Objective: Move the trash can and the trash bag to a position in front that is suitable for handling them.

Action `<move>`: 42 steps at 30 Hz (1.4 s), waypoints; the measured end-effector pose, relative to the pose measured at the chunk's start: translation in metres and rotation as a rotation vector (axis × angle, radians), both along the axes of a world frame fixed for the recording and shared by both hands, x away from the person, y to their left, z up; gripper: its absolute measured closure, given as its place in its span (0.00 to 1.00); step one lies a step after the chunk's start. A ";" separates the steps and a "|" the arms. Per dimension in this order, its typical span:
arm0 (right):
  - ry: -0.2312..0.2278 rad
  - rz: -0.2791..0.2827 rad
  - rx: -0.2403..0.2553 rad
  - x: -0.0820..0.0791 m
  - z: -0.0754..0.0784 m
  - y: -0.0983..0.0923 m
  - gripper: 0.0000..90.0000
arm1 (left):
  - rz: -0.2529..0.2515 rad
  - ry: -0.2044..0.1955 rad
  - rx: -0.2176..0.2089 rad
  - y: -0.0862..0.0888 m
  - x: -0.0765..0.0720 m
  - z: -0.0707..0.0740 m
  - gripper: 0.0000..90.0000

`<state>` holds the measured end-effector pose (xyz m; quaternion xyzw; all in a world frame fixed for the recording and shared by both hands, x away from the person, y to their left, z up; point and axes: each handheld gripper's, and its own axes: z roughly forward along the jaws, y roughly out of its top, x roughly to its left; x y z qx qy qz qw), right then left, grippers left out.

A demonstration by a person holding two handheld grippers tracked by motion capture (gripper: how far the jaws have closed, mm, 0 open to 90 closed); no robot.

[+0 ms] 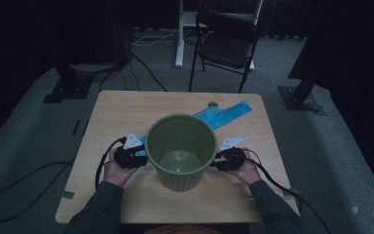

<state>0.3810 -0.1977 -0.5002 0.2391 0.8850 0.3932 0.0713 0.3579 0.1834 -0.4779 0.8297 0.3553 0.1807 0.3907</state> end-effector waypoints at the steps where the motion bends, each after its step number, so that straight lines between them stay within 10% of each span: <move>1: -0.002 0.002 0.000 0.000 0.000 0.001 0.66 | 0.002 0.000 0.000 0.001 0.000 0.000 0.58; 23: -0.002 0.030 -0.011 0.000 -0.002 0.014 0.66 | 0.031 -0.001 -0.009 0.010 0.001 0.000 0.59; 42: -0.012 -0.155 -0.103 0.038 -0.011 0.002 0.55 | 0.040 0.005 -0.002 0.012 0.003 -0.003 0.58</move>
